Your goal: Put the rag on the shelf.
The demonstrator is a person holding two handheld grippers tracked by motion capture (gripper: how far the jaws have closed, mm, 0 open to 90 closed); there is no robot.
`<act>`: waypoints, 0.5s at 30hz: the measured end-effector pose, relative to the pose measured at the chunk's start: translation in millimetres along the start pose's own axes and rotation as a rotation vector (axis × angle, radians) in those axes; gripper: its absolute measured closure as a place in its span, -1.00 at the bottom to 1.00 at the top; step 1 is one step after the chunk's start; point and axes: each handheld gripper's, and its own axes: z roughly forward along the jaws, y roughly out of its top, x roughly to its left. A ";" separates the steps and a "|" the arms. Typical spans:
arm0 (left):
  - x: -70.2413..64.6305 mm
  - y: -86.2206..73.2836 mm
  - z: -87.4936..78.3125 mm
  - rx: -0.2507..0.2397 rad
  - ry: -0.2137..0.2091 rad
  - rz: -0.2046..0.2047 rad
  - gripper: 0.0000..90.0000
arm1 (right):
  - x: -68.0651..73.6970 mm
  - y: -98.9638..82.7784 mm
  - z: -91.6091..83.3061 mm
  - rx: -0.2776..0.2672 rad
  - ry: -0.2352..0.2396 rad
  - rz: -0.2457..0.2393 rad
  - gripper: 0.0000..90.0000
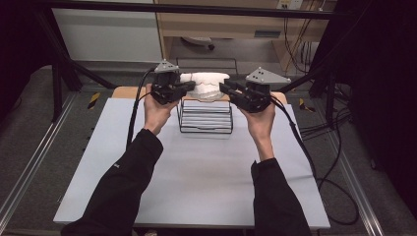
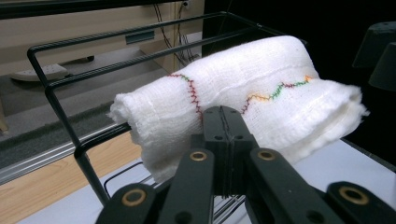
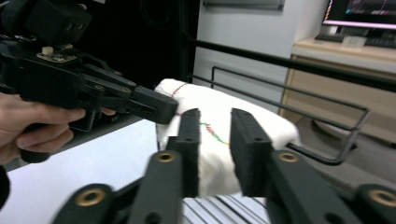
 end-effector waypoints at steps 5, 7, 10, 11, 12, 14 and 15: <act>0.8 -3.3 0.8 -0.001 -0.002 0.002 0.99 | 3.3 -7.0 13.0 0.096 -0.014 0.011 1.00; 1.0 -4.2 1.2 -0.003 -0.001 0.002 0.99 | 3.2 -12.2 17.5 0.117 -0.020 0.016 1.00; 1.6 -5.4 2.6 -0.002 0.001 0.002 0.99 | -0.5 -19.0 21.7 0.131 -0.051 0.019 1.00; 1.5 -5.5 3.2 -0.002 0.001 0.001 0.99 | -2.6 -20.8 22.7 0.133 -0.068 0.018 1.00; 1.5 -5.6 3.9 -0.004 0.002 0.002 0.99 | -4.4 -22.1 23.6 0.133 -0.082 0.016 1.00; 2.0 -5.8 4.8 -0.007 0.002 0.000 0.99 | -8.3 -24.0 25.3 0.127 -0.102 0.015 1.00; 2.3 -6.0 5.2 -0.007 0.001 -0.001 0.98 | -10.0 -24.7 26.3 0.126 -0.110 0.017 1.00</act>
